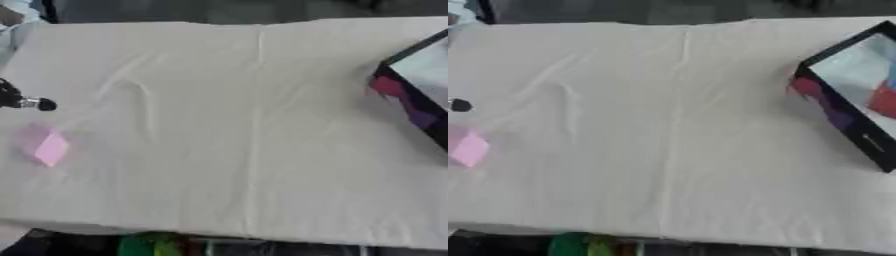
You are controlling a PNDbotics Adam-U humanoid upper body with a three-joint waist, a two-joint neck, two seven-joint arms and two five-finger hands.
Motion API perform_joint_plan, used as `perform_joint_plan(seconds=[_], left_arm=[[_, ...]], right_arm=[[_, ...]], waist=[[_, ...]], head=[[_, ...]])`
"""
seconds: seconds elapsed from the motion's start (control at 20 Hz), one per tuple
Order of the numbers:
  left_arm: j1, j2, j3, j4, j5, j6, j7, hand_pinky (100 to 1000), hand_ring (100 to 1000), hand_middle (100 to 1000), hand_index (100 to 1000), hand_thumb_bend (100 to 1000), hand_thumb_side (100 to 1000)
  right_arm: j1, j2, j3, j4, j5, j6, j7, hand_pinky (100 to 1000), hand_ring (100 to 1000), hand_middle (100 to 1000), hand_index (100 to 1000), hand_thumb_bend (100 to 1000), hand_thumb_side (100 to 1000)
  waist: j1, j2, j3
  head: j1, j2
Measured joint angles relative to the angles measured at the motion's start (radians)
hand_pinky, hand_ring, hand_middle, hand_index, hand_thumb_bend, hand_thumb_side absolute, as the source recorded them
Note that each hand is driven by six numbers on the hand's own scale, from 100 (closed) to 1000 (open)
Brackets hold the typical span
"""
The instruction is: Pick up the objects with one hand, pass them to the other hand, and then place them into the box on the other side of the table.
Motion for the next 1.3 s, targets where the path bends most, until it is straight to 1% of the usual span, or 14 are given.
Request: perform_joint_plan(seconds=[0.1, 0.2, 0.3, 0.4, 0.55, 0.65, 0.8, 1.3], left_arm=[[0.000, -0.001, -0.002, 0.003, 0.007, -0.003, -0.013, 855, 832, 763, 834, 837, 572], [0.000, -0.001, -0.006, 0.003, 0.015, -0.007, -0.026, 859, 837, 765, 834, 851, 607], [0.003, -0.001, -0.008, 0.003, 0.022, -0.012, -0.042, 864, 841, 769, 839, 860, 612], [0.014, 0.000, -0.012, 0.001, 0.029, -0.024, -0.054, 866, 845, 772, 840, 866, 575], [0.039, 0.005, -0.019, -0.004, 0.035, -0.040, -0.070, 869, 853, 777, 843, 876, 505], [0.054, 0.012, -0.025, -0.004, 0.035, -0.046, -0.076, 869, 855, 779, 844, 876, 466], [0.069, 0.016, -0.028, -0.004, 0.033, -0.048, -0.078, 868, 858, 781, 846, 889, 436], [0.081, 0.018, -0.032, -0.004, 0.019, -0.021, -0.052, 861, 853, 774, 840, 882, 443]], right_arm=[[0.000, 0.000, 0.000, 0.004, 0.003, 0.000, 0.001, 1000, 1000, 1000, 1000, 100, 317], [0.000, 0.000, 0.001, 0.004, 0.006, -0.001, 0.002, 1000, 1000, 1000, 1000, 100, 328], [0.001, 0.000, 0.004, 0.005, 0.010, -0.001, 0.003, 1000, 1000, 1000, 1000, 100, 344], [0.009, 0.000, 0.005, 0.010, 0.016, 0.001, 0.004, 1000, 1000, 1000, 1000, 100, 356], [0.019, 0.000, 0.005, 0.014, 0.018, 0.001, 0.004, 1000, 1000, 1000, 1000, 100, 346], [0.022, 0.000, 0.005, 0.014, 0.019, 0.000, 0.005, 1000, 1000, 1000, 1000, 100, 343], [0.026, 0.000, 0.005, 0.014, 0.019, 0.000, 0.005, 1000, 1000, 1000, 1000, 100, 351], [0.036, 0.000, 0.005, 0.016, 0.030, -0.004, 0.008, 1000, 1000, 1000, 1000, 100, 366]], waist=[[0.001, 0.000, -0.001], [0.003, 0.000, -0.001], [0.006, 0.001, -0.002], [0.010, 0.003, -0.002], [0.016, 0.005, -0.004], [0.017, 0.005, -0.007], [0.017, 0.005, -0.007], [0.016, 0.005, -0.010]], head=[[0.000, 0.000], [0.000, 0.000], [0.001, 0.000], [0.005, 0.000], [0.011, 0.000], [0.013, 0.000], [0.014, 0.000], [0.021, 0.000]])
